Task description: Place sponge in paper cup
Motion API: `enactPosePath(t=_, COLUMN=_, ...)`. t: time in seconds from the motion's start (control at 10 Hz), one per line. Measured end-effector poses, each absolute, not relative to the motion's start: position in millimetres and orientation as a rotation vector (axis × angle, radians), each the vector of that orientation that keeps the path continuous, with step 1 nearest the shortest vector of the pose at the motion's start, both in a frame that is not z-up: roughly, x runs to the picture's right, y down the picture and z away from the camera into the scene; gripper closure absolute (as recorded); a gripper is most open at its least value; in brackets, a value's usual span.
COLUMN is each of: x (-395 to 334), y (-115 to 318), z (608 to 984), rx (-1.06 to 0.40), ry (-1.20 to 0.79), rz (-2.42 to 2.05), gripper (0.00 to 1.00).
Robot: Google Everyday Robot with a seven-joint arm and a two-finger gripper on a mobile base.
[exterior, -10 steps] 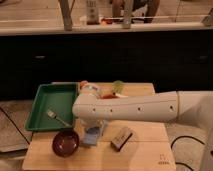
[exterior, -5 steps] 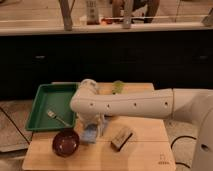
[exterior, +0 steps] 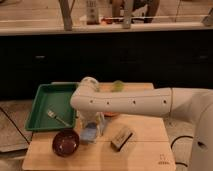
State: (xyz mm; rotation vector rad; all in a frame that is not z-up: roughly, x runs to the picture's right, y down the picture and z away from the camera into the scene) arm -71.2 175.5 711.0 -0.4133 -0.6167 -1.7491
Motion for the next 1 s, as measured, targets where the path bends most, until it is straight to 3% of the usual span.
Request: enactPosePath(t=1.0, x=-68.0, y=172.4, z=713.9, rx=-0.423, ry=-0.632, rz=-1.747, gripper=0.20)
